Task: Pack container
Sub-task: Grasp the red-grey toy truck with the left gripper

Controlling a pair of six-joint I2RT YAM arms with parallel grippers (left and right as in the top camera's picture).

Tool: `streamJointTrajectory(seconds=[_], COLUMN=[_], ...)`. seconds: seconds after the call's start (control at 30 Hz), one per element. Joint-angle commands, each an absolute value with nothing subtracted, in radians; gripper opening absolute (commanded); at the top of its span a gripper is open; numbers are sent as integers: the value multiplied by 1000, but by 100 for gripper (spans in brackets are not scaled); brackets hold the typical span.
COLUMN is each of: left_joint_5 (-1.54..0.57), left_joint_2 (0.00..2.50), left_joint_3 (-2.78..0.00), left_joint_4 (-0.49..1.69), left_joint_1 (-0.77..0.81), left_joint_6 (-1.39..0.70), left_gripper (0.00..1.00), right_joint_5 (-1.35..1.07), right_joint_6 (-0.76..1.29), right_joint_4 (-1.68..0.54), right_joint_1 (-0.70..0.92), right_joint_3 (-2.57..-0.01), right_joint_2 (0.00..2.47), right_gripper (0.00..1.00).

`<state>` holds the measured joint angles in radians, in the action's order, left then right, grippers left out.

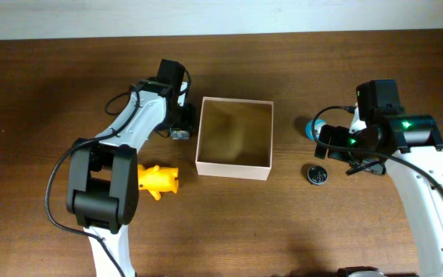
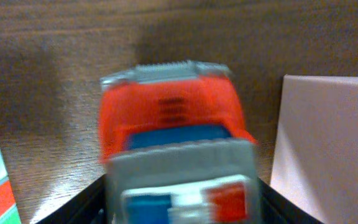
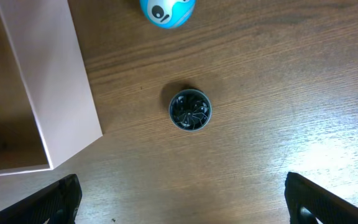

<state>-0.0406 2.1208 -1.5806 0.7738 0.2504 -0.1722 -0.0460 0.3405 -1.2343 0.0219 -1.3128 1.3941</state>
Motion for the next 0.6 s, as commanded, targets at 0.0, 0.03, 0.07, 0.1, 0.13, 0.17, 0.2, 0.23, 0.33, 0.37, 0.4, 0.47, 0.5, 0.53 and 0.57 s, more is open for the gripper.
streamJointTrajectory(seconds=[0.0, 0.03, 0.07, 0.1, 0.13, 0.17, 0.2, 0.23, 0.33, 0.37, 0.4, 0.47, 0.5, 0.53, 0.57], left_joint_5=[-37, -37, -37, -37, -37, -37, -37, -36, -36, -36, -36, -36, -36, -37, -37], left_joint_2=[2126, 2126, 2126, 2125, 2125, 2124, 2124, 2124, 2123, 2122, 2120, 2116, 2113, 2108, 2101], left_joint_3=[-1603, -1605, -1610, -1618, -1631, -1648, -1671, -1695, -1789, -1822, -1857, -1930, -1965, -2004, -2035], left_joint_4=[774, 775, 780, 793, 811, 837, 867, 898, 1010, 1045, 1082, 1157, 1192, 1230, 1261], left_joint_1=[246, 246, 246, 246, 246, 246, 246, 246, 246, 246, 246, 247, 248, 252, 257], left_joint_6=[-171, -171, -171, -171, -171, -171, -171, -171, -171, -171, -171, -171, -171, -171, -172], left_gripper=[50, 47, 47, 47, 47, 47, 47, 47, 45, 44, 43, 42, 42, 41, 41], right_joint_5=[-45, -45, -45, -45, -45, -44, -44, -45, -44, -44, -38, -14, -6, -2, -3], right_joint_6=[349, 349, 349, 349, 349, 349, 348, 346, 346, 346, 346, 347, 347, 350, 350], right_joint_4=[-1242, -1243, -1244, -1246, -1250, -1250, -1251, -1254, -1269, -1272, -1272, -1272, -1272, -1272, -1272], right_joint_1=[12, 12, 12, 12, 12, 12, 12, 12, 12, 12, 12, 9, 3, -5, -17], right_joint_3=[-1325, -1325, -1325, -1325, -1325, -1325, -1325, -1325, -1325, -1325, -1325, -1327, -1328, -1328, -1328], right_joint_2=[1406, 1406, 1405, 1405, 1405, 1405, 1405, 1404, 1389, 1378, 1361, 1315, 1285, 1253, 1220], right_gripper=[99, 99, 99, 99, 99, 99, 99, 99, 100, 100, 99, 99, 99, 99, 100])
